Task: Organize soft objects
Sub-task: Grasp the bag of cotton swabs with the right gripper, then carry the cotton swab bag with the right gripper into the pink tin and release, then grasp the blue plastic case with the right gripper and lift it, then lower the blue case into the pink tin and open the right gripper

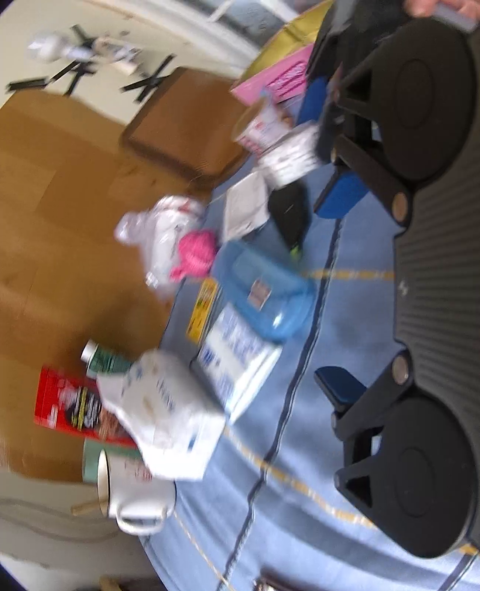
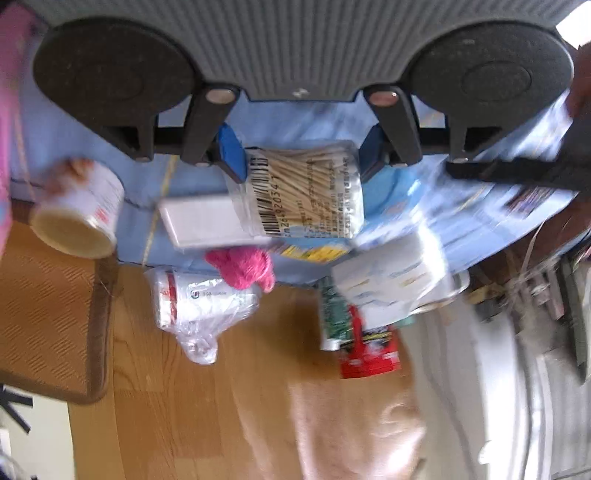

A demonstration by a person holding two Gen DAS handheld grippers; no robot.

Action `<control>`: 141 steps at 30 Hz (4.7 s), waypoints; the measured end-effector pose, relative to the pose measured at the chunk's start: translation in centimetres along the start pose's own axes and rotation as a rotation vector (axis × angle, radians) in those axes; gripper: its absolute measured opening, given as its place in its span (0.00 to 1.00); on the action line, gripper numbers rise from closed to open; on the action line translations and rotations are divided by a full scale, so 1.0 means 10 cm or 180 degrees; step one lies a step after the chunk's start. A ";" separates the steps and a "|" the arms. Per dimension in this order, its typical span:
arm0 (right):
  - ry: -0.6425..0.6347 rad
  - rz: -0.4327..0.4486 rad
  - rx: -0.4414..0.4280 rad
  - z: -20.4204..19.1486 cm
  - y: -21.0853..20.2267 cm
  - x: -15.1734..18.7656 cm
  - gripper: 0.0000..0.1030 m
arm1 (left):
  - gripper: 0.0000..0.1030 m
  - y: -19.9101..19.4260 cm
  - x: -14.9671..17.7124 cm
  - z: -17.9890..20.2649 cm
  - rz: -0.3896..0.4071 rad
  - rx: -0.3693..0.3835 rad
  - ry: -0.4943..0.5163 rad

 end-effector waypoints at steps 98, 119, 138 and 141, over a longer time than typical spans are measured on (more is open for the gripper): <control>0.0487 -0.0054 0.0265 -0.90 0.94 -0.30 0.94 | 0.95 -0.52 0.02 -0.72 0.0423 -0.0329 -0.0423; -0.0120 -0.0297 -0.0397 -0.65 -0.12 0.58 0.60 | 0.97 0.18 0.23 0.16 -0.0609 0.0925 -0.0305; 0.0397 0.1087 0.0980 0.73 -1.29 0.41 0.60 | 0.80 0.71 -0.09 2.96 -0.0599 0.1526 0.1266; 0.0590 0.1128 0.1305 1.15 -1.44 0.44 0.60 | 0.80 0.95 0.02 3.47 -0.0702 0.1712 0.1442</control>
Point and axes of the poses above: each gripper's, at about its wrist camera, not at the fingertips, and y roughly the way its jaws point, z to its right, x to its underside, the point moved 3 cm from there along y, roughly the way its jaws point, and after that the axes turned 6 degrees about x, right-handed, at the moved point
